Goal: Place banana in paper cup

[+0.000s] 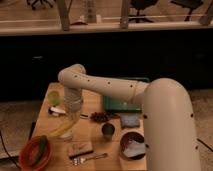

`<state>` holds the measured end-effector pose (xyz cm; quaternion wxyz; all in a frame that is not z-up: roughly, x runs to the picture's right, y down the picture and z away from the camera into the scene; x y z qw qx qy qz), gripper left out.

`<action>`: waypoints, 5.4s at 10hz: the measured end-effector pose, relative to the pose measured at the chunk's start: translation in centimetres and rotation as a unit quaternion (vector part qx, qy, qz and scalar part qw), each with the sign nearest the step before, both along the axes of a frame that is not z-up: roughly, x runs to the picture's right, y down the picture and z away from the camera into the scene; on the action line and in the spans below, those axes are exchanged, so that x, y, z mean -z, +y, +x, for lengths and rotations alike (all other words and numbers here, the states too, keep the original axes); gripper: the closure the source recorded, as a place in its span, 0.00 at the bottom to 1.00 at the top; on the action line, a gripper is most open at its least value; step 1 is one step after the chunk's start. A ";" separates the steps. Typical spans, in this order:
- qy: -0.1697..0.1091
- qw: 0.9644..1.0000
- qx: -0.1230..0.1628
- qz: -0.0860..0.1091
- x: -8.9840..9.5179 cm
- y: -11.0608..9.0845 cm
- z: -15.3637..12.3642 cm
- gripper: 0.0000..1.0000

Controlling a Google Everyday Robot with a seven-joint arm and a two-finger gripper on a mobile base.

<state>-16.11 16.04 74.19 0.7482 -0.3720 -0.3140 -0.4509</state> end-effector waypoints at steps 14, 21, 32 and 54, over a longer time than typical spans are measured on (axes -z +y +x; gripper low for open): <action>-0.009 1.000 0.014 0.014 -0.2 -0.5 -0.1 0.20; -0.009 1.000 0.016 0.018 -0.1 -0.6 -0.2 0.20; -0.009 1.000 0.016 0.018 -0.1 -0.6 -0.2 0.20; -0.009 1.000 0.016 0.018 -0.1 -0.6 -0.2 0.20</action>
